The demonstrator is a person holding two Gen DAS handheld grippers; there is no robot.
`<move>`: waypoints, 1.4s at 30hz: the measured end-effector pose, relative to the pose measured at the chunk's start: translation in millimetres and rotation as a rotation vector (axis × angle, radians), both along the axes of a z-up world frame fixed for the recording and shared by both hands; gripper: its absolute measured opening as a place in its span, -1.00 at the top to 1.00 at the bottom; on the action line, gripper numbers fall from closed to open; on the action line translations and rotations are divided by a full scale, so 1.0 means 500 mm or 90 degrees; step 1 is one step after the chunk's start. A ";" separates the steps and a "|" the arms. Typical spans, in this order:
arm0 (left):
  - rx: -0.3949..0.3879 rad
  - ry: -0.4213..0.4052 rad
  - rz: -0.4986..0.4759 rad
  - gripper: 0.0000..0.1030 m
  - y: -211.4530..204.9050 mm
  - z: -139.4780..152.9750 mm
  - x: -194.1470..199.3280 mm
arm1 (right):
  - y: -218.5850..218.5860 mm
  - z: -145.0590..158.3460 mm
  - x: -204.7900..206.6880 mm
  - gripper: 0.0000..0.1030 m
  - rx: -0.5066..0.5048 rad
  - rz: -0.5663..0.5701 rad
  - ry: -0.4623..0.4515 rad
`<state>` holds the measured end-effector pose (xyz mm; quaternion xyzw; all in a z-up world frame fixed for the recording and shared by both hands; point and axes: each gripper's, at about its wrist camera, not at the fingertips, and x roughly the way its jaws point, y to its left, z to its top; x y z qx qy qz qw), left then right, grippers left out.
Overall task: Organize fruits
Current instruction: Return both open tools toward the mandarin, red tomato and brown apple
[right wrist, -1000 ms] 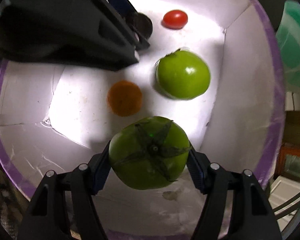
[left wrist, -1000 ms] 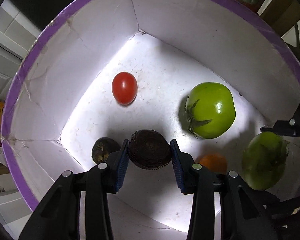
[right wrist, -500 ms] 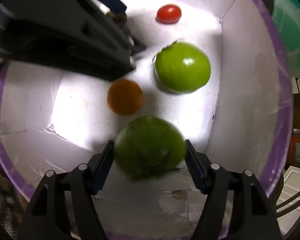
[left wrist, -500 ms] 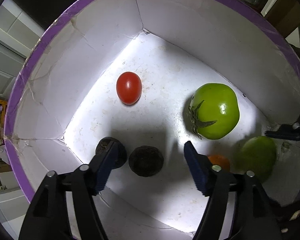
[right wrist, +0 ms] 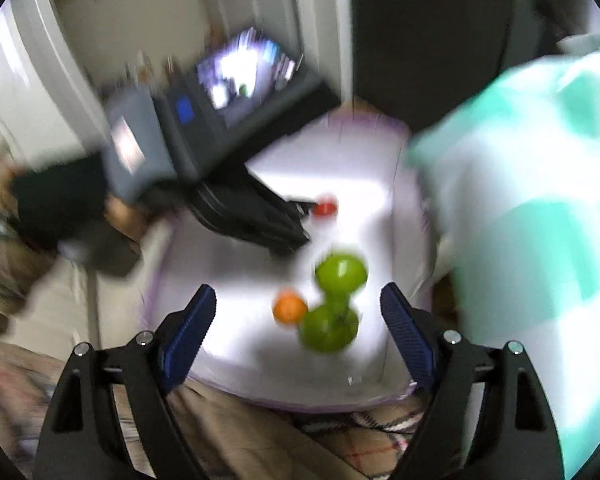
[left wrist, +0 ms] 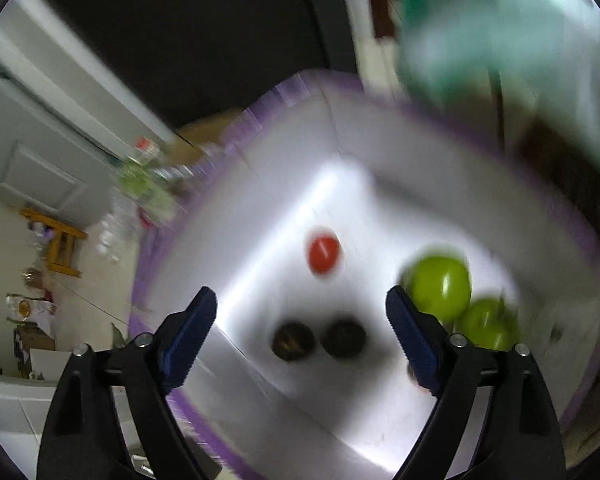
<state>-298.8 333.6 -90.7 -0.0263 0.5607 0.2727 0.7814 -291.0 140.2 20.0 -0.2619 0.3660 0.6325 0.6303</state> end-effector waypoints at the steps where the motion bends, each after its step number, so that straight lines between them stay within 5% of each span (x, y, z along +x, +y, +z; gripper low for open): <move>1: 0.019 -0.035 0.015 -0.72 0.001 0.042 0.006 | -0.025 0.033 0.015 -0.64 0.037 -0.012 0.001; 5: -0.004 -0.184 0.024 -0.72 -0.019 0.198 0.053 | -0.161 0.156 0.101 -0.75 0.179 -0.137 -0.015; 9: -0.079 -0.240 -0.059 -0.72 -0.107 0.290 0.151 | -0.309 0.197 0.206 -0.84 0.231 -0.307 -0.039; 14: -0.184 -0.251 -0.217 -0.72 -0.281 0.313 0.305 | -0.520 0.171 0.372 -0.84 0.217 -0.585 -0.012; 19: -0.193 -0.282 -0.343 -0.72 -0.468 0.275 0.459 | -0.680 0.109 0.487 -0.84 0.201 -0.762 0.006; 27: -0.238 -0.321 -0.311 -0.72 -0.540 0.216 0.617 | -0.679 0.024 0.665 -0.84 0.140 -0.811 0.018; 34: -0.321 -0.342 -0.269 -0.74 -0.491 0.201 0.622 | -0.559 0.022 0.807 -0.84 0.084 -0.778 -0.010; 39: -0.299 -0.351 -0.298 -0.75 -0.513 0.205 0.616 | -0.491 0.012 0.881 -0.83 0.043 -0.764 -0.026; 42: -0.288 -0.344 -0.311 -0.75 -0.525 0.207 0.612 | -0.482 0.008 0.899 -0.57 0.022 -0.775 -0.038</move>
